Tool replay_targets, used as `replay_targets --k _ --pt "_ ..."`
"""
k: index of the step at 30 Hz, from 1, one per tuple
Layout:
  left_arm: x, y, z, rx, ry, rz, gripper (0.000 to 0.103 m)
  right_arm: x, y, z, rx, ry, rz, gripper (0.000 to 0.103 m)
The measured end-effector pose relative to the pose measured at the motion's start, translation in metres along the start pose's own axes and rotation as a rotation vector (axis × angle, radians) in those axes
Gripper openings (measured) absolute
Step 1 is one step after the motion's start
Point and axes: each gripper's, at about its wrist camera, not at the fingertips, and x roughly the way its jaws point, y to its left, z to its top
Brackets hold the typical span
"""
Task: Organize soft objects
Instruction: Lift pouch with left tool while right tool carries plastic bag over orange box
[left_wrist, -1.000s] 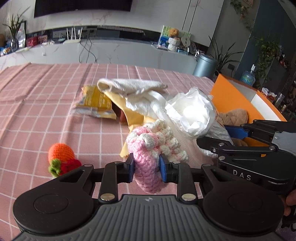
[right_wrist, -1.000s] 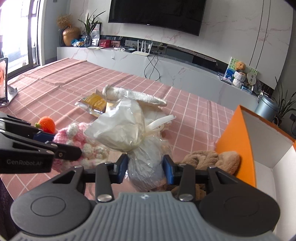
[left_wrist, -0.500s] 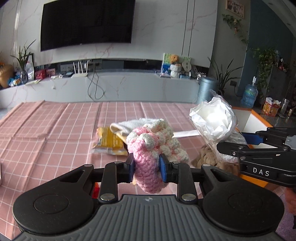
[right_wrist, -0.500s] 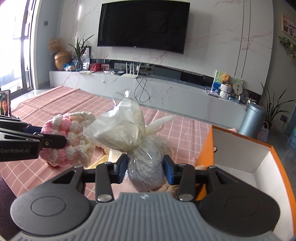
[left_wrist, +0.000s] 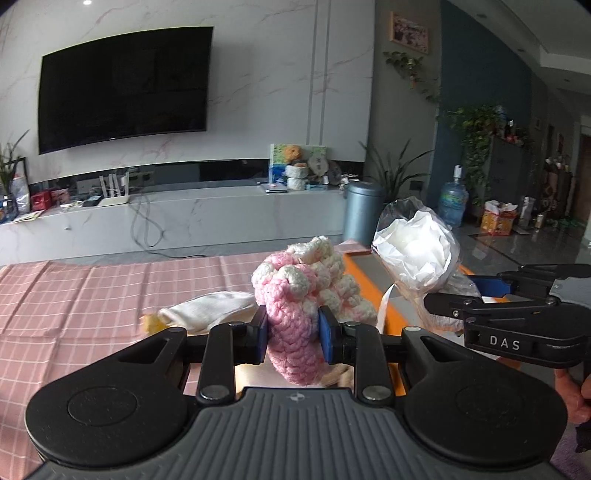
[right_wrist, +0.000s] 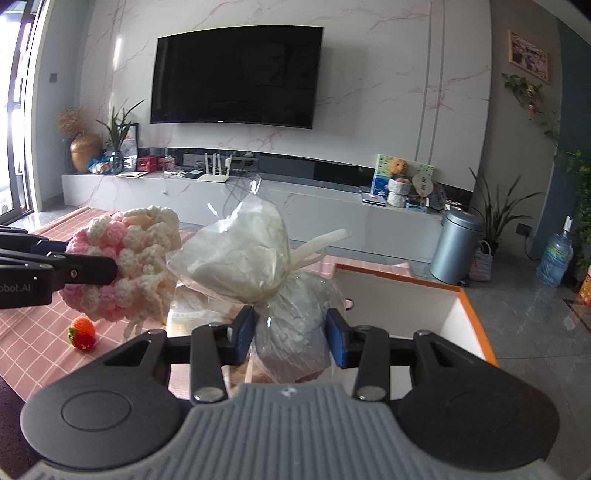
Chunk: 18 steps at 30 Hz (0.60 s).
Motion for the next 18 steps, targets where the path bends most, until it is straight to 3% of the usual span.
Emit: replay_targets --k 5,10,18 --pt "0.023 0.019 0.006 -0.021 0.041 -0.02 0.031 -0.008 -0.039 -0.001 0.04 0.048 -0.029 0.041" --pt "0.051 0.034 0.013 0.024 0.116 -0.057 0.031 -0.003 -0.078 0.0 0.056 0.132 -0.061 0.042" --pt "0.09 0.052 0.013 -0.044 0.206 -0.072 0.031 0.038 -0.137 -0.015 0.083 0.393 -0.071 0.042"
